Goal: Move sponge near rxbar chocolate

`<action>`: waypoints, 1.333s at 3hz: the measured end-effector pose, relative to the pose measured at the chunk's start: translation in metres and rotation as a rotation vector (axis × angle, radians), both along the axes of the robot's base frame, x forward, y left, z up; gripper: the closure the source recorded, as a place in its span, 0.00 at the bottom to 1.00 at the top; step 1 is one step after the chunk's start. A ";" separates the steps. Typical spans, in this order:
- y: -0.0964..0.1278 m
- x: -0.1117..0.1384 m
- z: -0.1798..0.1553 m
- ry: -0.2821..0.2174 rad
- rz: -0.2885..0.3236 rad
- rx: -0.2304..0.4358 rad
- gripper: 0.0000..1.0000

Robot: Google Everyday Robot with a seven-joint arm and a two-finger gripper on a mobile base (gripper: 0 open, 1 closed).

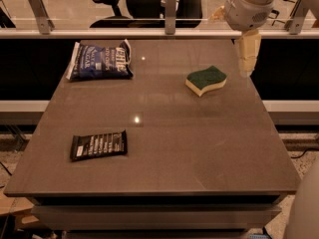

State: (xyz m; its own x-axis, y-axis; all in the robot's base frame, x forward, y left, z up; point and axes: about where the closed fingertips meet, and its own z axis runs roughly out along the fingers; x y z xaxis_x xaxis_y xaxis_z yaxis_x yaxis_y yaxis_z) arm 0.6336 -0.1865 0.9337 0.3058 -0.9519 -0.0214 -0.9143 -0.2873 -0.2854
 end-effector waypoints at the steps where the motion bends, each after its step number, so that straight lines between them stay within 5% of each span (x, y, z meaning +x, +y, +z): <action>1: 0.007 -0.001 -0.014 0.041 -0.004 0.005 0.00; 4: 0.034 0.001 -0.082 0.168 0.037 0.077 0.00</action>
Offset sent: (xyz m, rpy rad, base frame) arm -0.0159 0.0234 -0.0680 0.0439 0.1983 0.0141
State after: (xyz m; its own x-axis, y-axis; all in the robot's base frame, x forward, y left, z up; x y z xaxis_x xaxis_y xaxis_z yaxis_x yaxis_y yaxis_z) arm 0.6350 -0.1522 0.8514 0.3264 -0.9337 -0.1471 -0.9402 -0.3047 -0.1520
